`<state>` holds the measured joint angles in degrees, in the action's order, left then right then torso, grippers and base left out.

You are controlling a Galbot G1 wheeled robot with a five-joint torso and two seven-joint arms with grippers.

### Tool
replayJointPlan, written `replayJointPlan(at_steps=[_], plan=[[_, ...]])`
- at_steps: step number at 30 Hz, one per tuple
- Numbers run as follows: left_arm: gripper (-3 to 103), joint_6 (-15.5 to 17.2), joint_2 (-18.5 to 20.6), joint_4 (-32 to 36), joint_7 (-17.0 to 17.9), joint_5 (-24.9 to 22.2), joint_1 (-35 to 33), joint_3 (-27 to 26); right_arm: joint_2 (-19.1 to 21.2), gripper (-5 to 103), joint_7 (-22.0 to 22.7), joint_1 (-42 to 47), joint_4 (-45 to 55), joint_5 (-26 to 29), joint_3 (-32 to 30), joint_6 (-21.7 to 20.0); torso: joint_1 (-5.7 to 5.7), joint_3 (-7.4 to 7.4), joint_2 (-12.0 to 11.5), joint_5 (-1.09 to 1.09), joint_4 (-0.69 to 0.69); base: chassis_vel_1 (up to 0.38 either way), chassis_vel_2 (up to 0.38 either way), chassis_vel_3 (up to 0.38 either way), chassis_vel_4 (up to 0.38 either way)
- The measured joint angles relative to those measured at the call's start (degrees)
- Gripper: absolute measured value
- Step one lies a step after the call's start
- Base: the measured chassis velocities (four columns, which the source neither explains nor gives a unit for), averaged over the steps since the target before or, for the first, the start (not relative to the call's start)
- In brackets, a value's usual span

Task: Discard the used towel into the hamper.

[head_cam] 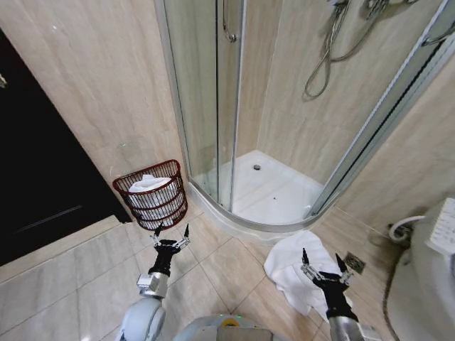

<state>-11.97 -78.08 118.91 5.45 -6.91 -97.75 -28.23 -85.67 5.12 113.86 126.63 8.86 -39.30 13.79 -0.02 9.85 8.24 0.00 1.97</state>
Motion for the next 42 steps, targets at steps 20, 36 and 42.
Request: replayJointPlan(at_steps=[20, 36, 42], plan=[[100, -2.9, -0.3, -0.3, 0.6, 1.9, -0.3, 0.0, -1.0, 100, -0.2, -1.0, -1.5, 1.6, -0.6, -0.1, 0.02, 0.24, 0.4, 0.0, 0.0, 0.0, 0.0, 0.0, 0.0], [100, -3.6, -0.3, -0.5, 0.6, 1.8, -0.3, -0.1, -1.9, 100, 0.4, -1.7, -2.0, 1.3, -0.6, -1.8, 0.02, 0.35, 0.5, 0.01, 0.0, -0.149, 0.139, 0.149, -0.146], [100, -4.0, -0.4, -0.9, 0.6, 1.2, -0.1, -0.1, -1.9, 100, 8.4, -2.3, -7.0, 6.2, -0.1, -7.5, 0.01, 0.4, 0.5, -0.01, 0.0, -0.189, 0.191, 0.197, -0.184]])
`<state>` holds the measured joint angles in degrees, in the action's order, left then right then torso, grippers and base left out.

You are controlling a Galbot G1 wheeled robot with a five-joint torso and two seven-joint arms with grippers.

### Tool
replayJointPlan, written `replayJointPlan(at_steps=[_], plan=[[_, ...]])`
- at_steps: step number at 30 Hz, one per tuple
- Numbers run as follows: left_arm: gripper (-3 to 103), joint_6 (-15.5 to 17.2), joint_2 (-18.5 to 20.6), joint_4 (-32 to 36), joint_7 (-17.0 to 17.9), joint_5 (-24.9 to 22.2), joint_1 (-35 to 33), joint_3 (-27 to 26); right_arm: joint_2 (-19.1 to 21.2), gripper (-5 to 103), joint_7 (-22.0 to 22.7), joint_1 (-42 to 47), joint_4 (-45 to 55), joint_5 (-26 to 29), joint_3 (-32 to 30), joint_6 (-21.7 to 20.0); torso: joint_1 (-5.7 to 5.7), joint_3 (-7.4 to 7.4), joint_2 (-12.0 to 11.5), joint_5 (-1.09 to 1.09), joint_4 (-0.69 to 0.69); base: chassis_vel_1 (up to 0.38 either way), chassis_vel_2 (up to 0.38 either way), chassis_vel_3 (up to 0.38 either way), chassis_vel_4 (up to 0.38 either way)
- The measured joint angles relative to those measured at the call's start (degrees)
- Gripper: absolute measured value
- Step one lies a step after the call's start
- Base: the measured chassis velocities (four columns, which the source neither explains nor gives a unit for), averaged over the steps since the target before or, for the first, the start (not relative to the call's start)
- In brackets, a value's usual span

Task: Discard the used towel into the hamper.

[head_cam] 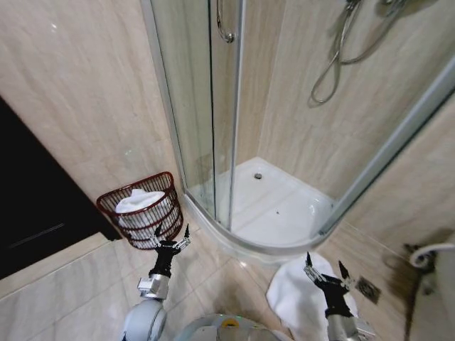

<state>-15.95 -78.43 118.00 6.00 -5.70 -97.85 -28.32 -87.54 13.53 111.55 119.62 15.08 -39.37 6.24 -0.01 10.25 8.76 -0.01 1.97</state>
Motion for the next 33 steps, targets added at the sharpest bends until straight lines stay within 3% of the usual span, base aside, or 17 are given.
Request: replayJointPlan(at_steps=[3, 5, 7, 11, 18, 33], plan=[[100, -0.2, 0.1, -0.4, 0.0, -0.2, 0.0, 0.0, 0.4, 100, 3.7, -0.3, -1.3, 4.8, 0.3, -3.2, 0.0, 0.0, 0.0, 0.02, -0.02, -0.058, 0.071, 0.015, -0.024], [100, -0.3, 0.1, -0.8, 0.0, -0.3, 0.2, 0.0, 0.1, 100, 9.7, -1.3, -1.9, 10.4, 0.9, -7.8, 0.01, -0.01, 0.0, 0.02, -0.01, 0.022, -0.013, -0.033, 0.03], [100, -0.4, 0.1, -0.9, 0.0, -0.3, 0.2, 0.0, 0.0, 100, 11.2, -1.7, -1.9, 12.2, 1.0, -9.2, 0.01, -0.01, 0.1, 0.02, 0.0, 0.075, -0.06, -0.066, 0.065], [100, -0.4, 0.1, -1.3, -0.1, -0.3, 0.7, 0.2, -0.5, 100, 17.4, -5.7, -3.6, 22.9, 0.7, -17.4, 0.02, -0.01, 0.1, 0.02, 0.0, 0.042, -0.031, -0.041, 0.042], [100, -0.3, 0.3, -1.4, -0.2, -0.4, 0.9, 0.2, -0.9, 100, 19.9, -11.5, -9.9, 22.3, -0.5, -18.8, 0.01, 0.02, 0.1, 0.01, 0.0, 0.0, 0.0, 0.0, 0.0], [100, 0.1, 0.3, -1.7, -0.4, -0.5, 1.6, 0.2, -0.6, 100, 26.4, -21.3, -21.2, 34.3, -2.0, -21.5, 0.01, 0.03, 0.1, 0.02, 0.0, 0.0, 0.0, 0.0, 0.0]])
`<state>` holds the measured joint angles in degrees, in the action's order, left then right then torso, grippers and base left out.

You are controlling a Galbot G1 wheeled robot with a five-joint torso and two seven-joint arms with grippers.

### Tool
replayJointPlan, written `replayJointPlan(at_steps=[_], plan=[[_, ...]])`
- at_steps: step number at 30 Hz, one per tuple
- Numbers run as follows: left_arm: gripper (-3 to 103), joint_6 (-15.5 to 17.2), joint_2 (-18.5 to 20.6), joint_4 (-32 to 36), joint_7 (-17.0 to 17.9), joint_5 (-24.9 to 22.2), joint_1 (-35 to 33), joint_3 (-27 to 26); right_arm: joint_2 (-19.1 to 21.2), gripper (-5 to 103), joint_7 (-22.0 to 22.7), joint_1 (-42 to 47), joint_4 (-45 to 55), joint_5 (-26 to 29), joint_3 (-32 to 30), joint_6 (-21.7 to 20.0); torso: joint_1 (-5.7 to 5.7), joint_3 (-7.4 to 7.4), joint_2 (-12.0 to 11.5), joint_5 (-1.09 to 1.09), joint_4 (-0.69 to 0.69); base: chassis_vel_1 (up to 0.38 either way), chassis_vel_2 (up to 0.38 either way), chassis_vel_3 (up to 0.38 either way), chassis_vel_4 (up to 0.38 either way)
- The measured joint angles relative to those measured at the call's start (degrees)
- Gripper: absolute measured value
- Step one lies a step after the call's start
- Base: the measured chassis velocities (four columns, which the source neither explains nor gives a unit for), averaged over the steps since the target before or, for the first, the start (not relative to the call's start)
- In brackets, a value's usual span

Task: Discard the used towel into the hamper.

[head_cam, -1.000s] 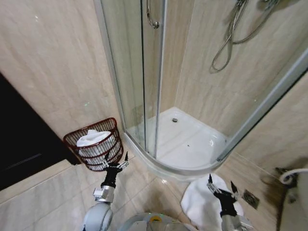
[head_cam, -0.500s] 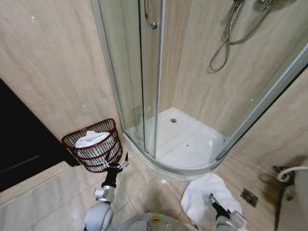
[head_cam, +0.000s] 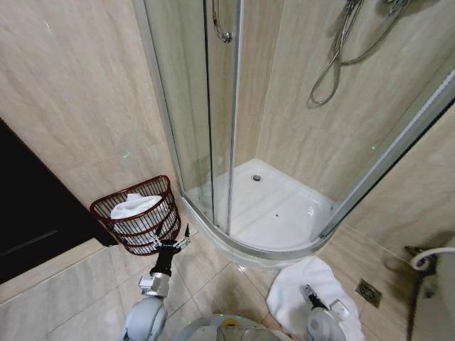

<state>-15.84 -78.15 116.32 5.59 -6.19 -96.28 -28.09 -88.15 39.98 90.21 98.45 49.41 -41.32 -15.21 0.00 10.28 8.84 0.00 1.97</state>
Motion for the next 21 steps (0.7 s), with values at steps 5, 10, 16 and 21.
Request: replayJointPlan(at_steps=[5, 10, 16, 21], plan=[[100, 0.4, 0.1, 0.1, 0.0, 0.2, -0.2, 0.0, 1.6, 100, -2.1, -0.9, -4.6, 1.1, -0.9, 0.3, 0.0, 0.0, 0.0, 0.0, 0.0, 0.0, 0.0, 0.0, 0.0], [100, 0.5, 0.3, 0.6, -0.1, 0.5, -0.7, -0.1, 3.4, 100, -6.9, -0.1, -8.5, 0.9, -1.2, 1.6, 0.0, 0.0, 0.0, -0.01, 0.0, 0.0, 0.0, 0.0, 0.0], [100, 0.6, 0.6, 1.4, -0.1, 1.0, -1.0, -0.1, 4.4, 103, -10.8, 0.7, -10.3, 0.2, -1.5, 3.3, 0.0, 0.01, 0.0, -0.01, 0.0, 0.0, 0.0, 0.0, 0.0], [100, 0.9, 0.7, 2.3, -0.1, 1.3, -1.4, -0.1, 5.0, 93, -13.5, 1.5, -12.4, -1.8, -1.2, 7.0, 0.0, 0.01, 0.0, -0.01, -0.01, 0.0, 0.0, 0.0, 0.0]])
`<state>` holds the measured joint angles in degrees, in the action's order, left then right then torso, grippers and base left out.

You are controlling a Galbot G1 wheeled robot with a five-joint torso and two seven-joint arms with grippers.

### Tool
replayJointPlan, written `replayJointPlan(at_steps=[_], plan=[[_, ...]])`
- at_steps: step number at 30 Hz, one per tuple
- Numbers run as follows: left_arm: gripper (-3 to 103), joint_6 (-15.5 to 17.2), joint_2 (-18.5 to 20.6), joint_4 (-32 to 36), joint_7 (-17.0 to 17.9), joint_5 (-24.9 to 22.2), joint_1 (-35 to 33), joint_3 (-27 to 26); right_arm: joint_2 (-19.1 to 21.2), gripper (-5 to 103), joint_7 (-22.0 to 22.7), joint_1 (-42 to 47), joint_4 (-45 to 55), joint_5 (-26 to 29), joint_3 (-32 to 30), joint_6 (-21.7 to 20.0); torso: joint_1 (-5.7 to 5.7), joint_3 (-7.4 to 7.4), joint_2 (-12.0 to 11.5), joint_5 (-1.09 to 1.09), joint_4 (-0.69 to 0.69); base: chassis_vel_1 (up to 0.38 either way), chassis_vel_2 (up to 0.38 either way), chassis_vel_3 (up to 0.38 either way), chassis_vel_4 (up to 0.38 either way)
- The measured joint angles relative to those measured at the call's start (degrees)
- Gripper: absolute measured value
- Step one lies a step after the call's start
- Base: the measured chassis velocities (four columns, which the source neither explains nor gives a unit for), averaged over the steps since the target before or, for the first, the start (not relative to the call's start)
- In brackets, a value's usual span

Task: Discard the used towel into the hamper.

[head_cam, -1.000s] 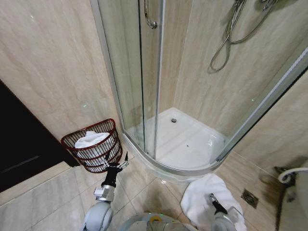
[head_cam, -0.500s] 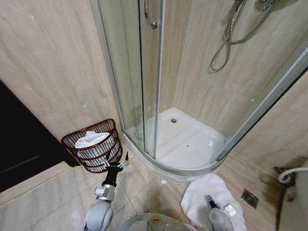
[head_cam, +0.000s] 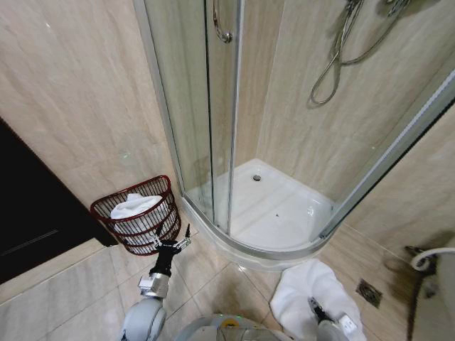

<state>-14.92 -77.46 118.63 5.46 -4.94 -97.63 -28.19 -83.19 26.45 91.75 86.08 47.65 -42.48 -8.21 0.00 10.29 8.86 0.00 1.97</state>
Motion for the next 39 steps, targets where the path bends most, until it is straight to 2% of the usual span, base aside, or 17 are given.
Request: replayJointPlan(at_steps=[1, 8, 10, 13, 14, 20, 21, 24, 26, 28, 30, 31, 33, 34, 37, 38, 39], plan=[[100, 0.0, 0.0, 0.0, 0.0, 0.0, 0.0, 0.0, 0.0, 93, 0.0, 0.0, 0.0, 0.0, 0.0, 0.0, 0.0, 0.0, 0.0, 0.0, 0.0, 0.0, 0.0, 0.0, 0.0], [100, 0.1, -0.6, 0.4, 0.0, 0.8, -0.7, 0.6, 0.6, 70, -3.0, 0.6, -0.7, 0.8, -0.2, 1.1, 0.0, 0.0, 0.0, 0.0, 0.0, 0.0, 0.0, 0.0, 0.0], [100, 0.1, -0.7, 0.5, 0.0, 0.9, -0.7, 0.6, 0.6, 70, -3.1, 0.6, -0.7, 0.7, -0.2, 1.2, 0.0, 0.0, 0.0, 0.0, 0.0, 0.0, 0.0, 0.0, 0.0], [100, 0.1, -0.7, 0.7, -0.1, 0.8, -0.6, 0.6, 1.0, 58, -3.1, 0.2, -0.8, 0.4, -0.4, 1.6, 0.0, 0.01, 0.0, 0.0, 0.0, 0.0, 0.0, 0.0, 0.0], [100, 0.1, -0.7, 0.7, -0.1, 0.8, -0.6, 0.6, 1.0, 58, -3.1, 0.2, -0.8, 0.4, -0.4, 1.6, 0.0, 0.01, 0.0, 0.0, 0.0, 0.0, 0.0, 0.0, 0.0], [100, 0.1, -1.1, 0.7, -0.2, 0.7, -0.8, 0.5, 1.6, 38, -3.5, -1.3, -2.6, 0.2, -1.0, 2.1, 0.0, 0.01, 0.0, 0.0, 0.0, 0.0, 0.0, 0.0, 0.0], [100, 0.1, -1.1, 0.7, -0.2, 0.7, -0.8, 0.5, 1.6, 38, -3.5, -1.3, -2.6, 0.2, -1.0, 2.1, 0.0, 0.01, 0.0, 0.0, 0.0, 0.0, 0.0, 0.0, 0.0], [100, 0.1, -1.2, 0.7, -0.9, 0.8, -0.9, 0.4, 1.9, 27, -5.7, -1.0, -2.3, 1.1, -1.6, 1.8, 0.0, 0.01, 0.0, 0.0, -0.01, 0.0, 0.0, 0.0, 0.0], [100, 0.1, -1.3, 0.6, -0.9, 0.9, -0.9, 0.4, 1.9, 27, -6.2, -1.0, -2.2, 1.0, -1.8, 1.8, 0.0, 0.01, 0.0, -0.01, -0.01, 0.0, 0.0, 0.0, 0.0], [100, 0.0, -1.5, 0.3, -0.9, 1.0, -0.8, 0.5, 1.8, 20, -6.9, -1.1, -1.9, 0.7, -2.4, 2.2, 0.0, 0.01, 0.0, -0.01, 0.0, 0.0, 0.0, 0.0, 0.0], [100, -0.3, -1.6, 0.1, -0.9, 1.0, -0.9, 0.6, 1.7, 14, -7.7, -1.3, -1.8, -0.7, -2.8, 4.9, 0.0, 0.01, 0.0, -0.02, 0.0, 0.0, 0.0, 0.0, 0.0], [100, -0.3, -1.6, 0.1, -0.9, 1.0, -0.9, 0.6, 1.7, 14, -7.7, -1.3, -1.8, -0.7, -2.8, 4.9, 0.0, 0.01, 0.0, -0.02, 0.0, 0.0, 0.0, 0.0, 0.0], [100, -0.5, -1.5, -0.1, -0.9, 0.9, -1.2, 0.4, 1.6, 14, -9.2, -1.4, -2.2, -4.8, -3.6, 8.9, 0.0, 0.01, 0.0, -0.01, 0.0, 0.0, 0.0, 0.0, 0.0], [100, -0.5, -1.5, -0.1, -0.9, 0.9, -1.2, 0.4, 1.6, 14, -9.2, -1.4, -2.2, -4.8, -3.6, 8.9, 0.0, 0.01, 0.0, -0.01, 0.0, 0.0, 0.0, 0.0, 0.0], [100, -1.0, -1.6, -0.4, -0.9, 0.7, -1.2, 0.1, 1.0, 14, -11.4, -0.5, -2.0, -14.7, -5.2, 16.2, 0.0, 0.01, 0.0, 0.0, 0.0, 0.0, 0.0, 0.0, 0.0], [100, -1.0, -1.6, -0.4, -0.9, 0.7, -1.2, 0.1, 1.0, 14, -11.4, -0.5, -2.0, -14.7, -5.2, 16.2, 0.0, 0.01, 0.0, 0.0, 0.0, 0.0, 0.0, 0.0, 0.0], [100, -1.0, -1.7, -0.4, -0.9, 0.6, -1.1, 0.1, 0.6, 14, -11.7, 0.0, -1.4, -17.7, -5.7, 18.1, 0.0, 0.01, 0.0, -0.01, 0.0, 0.0, 0.0, 0.0, 0.0]])
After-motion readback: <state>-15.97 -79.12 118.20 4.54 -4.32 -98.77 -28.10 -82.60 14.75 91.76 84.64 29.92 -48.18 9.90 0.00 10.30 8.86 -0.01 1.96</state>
